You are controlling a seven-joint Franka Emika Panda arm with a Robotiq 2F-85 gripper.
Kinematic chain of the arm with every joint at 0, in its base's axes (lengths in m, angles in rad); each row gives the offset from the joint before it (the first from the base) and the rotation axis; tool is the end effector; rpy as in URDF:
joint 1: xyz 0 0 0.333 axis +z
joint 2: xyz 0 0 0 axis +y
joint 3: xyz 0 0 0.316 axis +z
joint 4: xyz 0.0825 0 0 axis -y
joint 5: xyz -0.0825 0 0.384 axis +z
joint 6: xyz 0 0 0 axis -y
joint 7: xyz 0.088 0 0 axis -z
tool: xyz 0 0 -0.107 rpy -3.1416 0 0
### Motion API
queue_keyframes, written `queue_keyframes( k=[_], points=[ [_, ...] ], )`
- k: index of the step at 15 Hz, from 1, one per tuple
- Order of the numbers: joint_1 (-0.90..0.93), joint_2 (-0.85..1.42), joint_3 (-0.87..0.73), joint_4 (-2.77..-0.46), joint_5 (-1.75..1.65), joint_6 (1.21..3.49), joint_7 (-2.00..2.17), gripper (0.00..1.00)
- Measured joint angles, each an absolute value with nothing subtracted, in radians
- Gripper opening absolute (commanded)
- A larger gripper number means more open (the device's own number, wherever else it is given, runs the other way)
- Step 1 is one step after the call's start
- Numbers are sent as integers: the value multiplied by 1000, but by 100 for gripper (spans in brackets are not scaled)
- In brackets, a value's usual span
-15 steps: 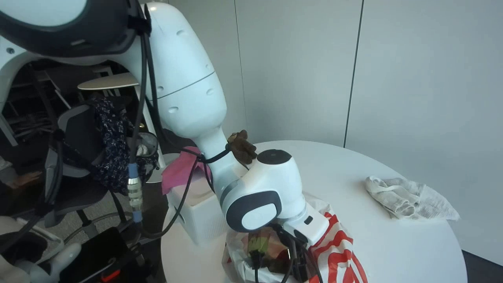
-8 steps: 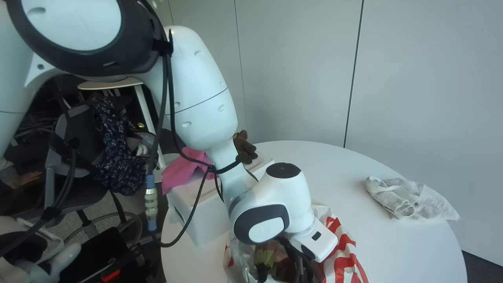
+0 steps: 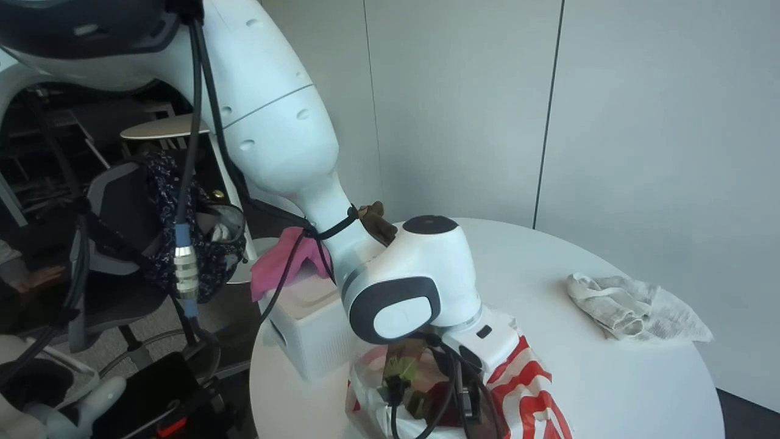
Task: Remove everything from the plastic bag and put it on the white box
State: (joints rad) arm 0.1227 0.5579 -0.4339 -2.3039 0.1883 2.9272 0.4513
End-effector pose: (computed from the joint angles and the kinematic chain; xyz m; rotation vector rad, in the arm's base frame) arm 0.4948 -0.1854 0.1397 2.6956 -1.2566 0.2151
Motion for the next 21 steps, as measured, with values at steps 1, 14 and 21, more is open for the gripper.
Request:
queue_keyframes(
  k=[1,14,21],
  points=[
    [130,514,-436,-2320,183,2889,451,3],
    [6,-108,-208,-2491,157,2555,192,4],
    [93,-327,-94,-2563,353,2519,-58,5]
  ],
)
